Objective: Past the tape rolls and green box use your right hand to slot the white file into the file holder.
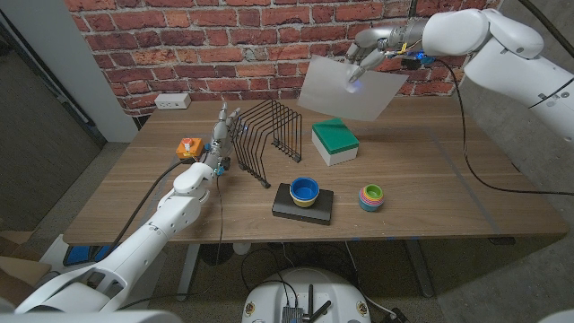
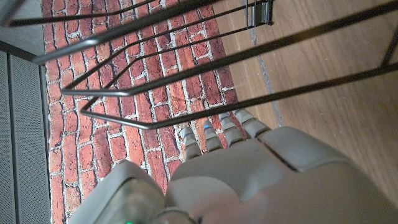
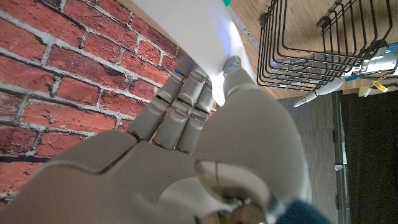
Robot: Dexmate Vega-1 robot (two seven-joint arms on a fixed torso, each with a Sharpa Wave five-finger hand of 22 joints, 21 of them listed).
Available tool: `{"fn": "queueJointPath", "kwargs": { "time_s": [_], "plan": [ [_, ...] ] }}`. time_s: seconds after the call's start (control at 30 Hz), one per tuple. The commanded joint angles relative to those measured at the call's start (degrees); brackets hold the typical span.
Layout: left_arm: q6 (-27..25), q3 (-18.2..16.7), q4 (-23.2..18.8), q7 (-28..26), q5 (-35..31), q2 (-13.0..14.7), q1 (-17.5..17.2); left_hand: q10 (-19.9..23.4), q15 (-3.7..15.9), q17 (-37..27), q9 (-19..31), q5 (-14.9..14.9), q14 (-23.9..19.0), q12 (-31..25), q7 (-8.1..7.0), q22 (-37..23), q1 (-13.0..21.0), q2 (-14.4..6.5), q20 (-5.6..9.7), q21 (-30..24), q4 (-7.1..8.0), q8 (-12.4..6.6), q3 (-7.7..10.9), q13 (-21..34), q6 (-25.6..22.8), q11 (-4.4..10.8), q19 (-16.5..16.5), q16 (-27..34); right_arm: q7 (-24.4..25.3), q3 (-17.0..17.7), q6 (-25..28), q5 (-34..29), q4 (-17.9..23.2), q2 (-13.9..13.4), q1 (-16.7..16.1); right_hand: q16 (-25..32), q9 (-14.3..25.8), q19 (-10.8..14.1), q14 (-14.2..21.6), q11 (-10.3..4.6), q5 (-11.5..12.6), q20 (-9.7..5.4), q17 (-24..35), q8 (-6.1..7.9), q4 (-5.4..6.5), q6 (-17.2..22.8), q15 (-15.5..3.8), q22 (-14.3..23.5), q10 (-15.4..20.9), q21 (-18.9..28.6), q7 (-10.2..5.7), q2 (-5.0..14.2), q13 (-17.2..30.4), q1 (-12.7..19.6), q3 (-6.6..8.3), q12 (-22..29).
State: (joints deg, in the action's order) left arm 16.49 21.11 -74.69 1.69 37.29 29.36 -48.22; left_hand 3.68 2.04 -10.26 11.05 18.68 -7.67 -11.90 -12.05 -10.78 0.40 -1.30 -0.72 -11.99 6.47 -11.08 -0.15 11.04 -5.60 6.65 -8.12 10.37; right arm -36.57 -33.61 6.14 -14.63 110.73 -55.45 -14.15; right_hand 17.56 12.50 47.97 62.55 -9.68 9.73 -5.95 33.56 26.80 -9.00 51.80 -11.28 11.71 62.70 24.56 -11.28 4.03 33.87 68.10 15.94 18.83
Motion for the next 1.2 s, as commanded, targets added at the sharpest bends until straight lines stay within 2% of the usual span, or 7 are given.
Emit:
{"fn": "queueJointPath", "kwargs": {
  "time_s": [0.03,0.57,1.2],
  "plan": [
    [0.1,0.1,0.1,0.0,-0.1,-0.1,0.1,-0.1,0.29,-0.1,0.3,0.4,-0.3,-0.4,-0.51,-0.3,0.0,-0.4,-0.04,-0.4,0.29,-0.32,0.05,0.3,0.1,0.41,-0.4,0.3,0.6,1.7,-9.4,0.1,-2.4,1.3,0.7,-0.6,0.0,-0.6,-0.1,-2.16,0.3,-5.39,0.5,-0.42,-0.08,0.5,-2.52,0.1,2.8,0.9,-0.06,1.23,0.4,0.6,-0.19,-0.4],
    [0.2,0.1,0.3,0.1,-0.1,-0.2,0.2,-0.1,0.29,-0.1,0.3,0.4,-0.3,-0.4,-0.51,-0.3,0.0,-0.4,-0.02,-0.4,0.29,-0.33,0.04,0.3,0.1,0.35,-0.5,0.3,0.5,0.8,-20.6,-0.3,-8.2,5.3,3.9,-1.7,0.0,-1.4,0.1,-2.14,0.4,-5.38,1.5,-1.01,-0.03,1.0,-2.51,0.0,3.2,2.7,-0.06,1.30,0.9,0.6,-0.47,-1.2],
    [0.3,0.2,0.6,0.1,-0.1,-0.3,0.3,-0.1,0.26,-0.1,0.3,0.4,-0.3,-0.4,-0.51,-0.3,0.0,-0.4,-0.06,-0.4,0.29,-0.33,0.04,0.3,0.1,0.41,-0.4,0.4,-1.3,-0.1,-28.3,0.9,-11.9,8.7,7.0,-3.3,0.1,-2.6,-0.1,-2.13,0.4,-5.36,2.4,-1.73,-0.03,1.8,-2.53,-0.3,3.7,5.2,-0.08,1.32,1.4,0.6,-0.76,-2.4]
  ]
}}
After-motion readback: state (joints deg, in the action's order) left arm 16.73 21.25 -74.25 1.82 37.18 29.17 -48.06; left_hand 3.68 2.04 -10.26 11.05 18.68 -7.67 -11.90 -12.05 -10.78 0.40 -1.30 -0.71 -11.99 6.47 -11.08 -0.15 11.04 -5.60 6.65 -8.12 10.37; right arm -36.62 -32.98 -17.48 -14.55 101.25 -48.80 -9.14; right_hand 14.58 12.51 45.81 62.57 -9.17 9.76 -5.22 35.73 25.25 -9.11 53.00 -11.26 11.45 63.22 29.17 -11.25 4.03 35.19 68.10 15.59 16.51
